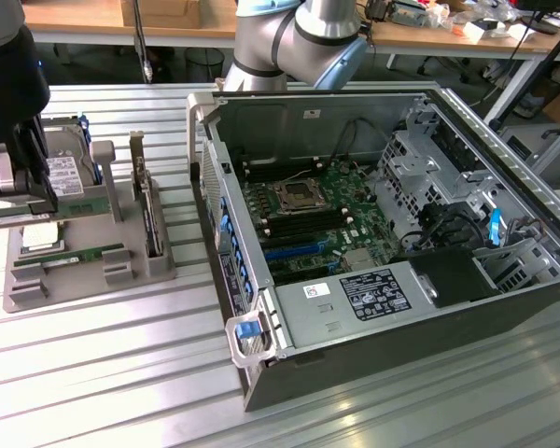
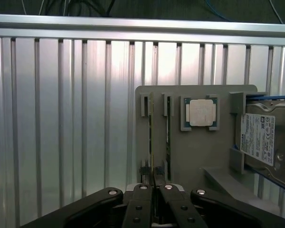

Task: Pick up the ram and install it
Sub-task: 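Pick up the ram and move it above insertion slot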

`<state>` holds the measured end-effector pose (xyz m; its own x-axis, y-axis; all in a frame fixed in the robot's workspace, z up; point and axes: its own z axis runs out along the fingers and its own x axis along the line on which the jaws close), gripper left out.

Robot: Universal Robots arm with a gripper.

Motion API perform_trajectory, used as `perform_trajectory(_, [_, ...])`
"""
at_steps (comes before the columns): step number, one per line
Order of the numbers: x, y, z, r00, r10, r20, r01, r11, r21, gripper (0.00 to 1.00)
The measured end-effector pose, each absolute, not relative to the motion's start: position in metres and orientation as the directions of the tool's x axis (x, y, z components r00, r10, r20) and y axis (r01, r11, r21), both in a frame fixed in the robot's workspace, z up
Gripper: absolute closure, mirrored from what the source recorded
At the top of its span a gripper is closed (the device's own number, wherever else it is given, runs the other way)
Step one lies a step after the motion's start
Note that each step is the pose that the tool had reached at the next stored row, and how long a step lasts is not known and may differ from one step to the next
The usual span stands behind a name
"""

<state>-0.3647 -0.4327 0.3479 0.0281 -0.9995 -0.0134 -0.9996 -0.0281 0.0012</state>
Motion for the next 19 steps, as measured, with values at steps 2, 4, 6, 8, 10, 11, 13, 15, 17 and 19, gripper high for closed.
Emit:
perform_trajectory(2, [-0.365,-0.433,0.350,0.028,-1.000,-0.013,-1.000,-0.028,0.001,0.88])
perform_trajectory(4, [-0.365,-0.433,0.353,0.028,-1.000,-0.013,-1.000,-0.028,0.001,0.88])
perform_trajectory(6, [-0.365,-0.433,0.355,0.028,-1.000,-0.013,-1.000,-0.028,0.001,0.88])
perform_trajectory(8, [-0.365,-0.433,0.356,0.028,-1.000,-0.013,-1.000,-0.028,0.001,0.88])
perform_trajectory(10, [-0.365,-0.433,0.359,0.028,-1.000,-0.013,-1.000,-0.028,0.001,0.88])
perform_trajectory(11, [-0.365,-0.433,0.360,0.028,-1.000,-0.013,-1.000,-0.028,0.001,0.88])
perform_trajectory(13, [-0.365,-0.433,0.362,0.028,-1.000,-0.013,-1.000,-0.028,0.001,0.88])
perform_trajectory(15, [-0.365,-0.433,0.363,0.028,-1.000,-0.013,-1.000,-0.028,0.001,0.88])
perform_trajectory(17, [-0.365,-0.433,0.365,0.028,-1.000,-0.013,-1.000,-0.028,0.001,0.88])
perform_trajectory(19, [-0.365,-0.433,0.368,0.028,-1.000,-0.013,-1.000,-0.028,0.001,0.88])
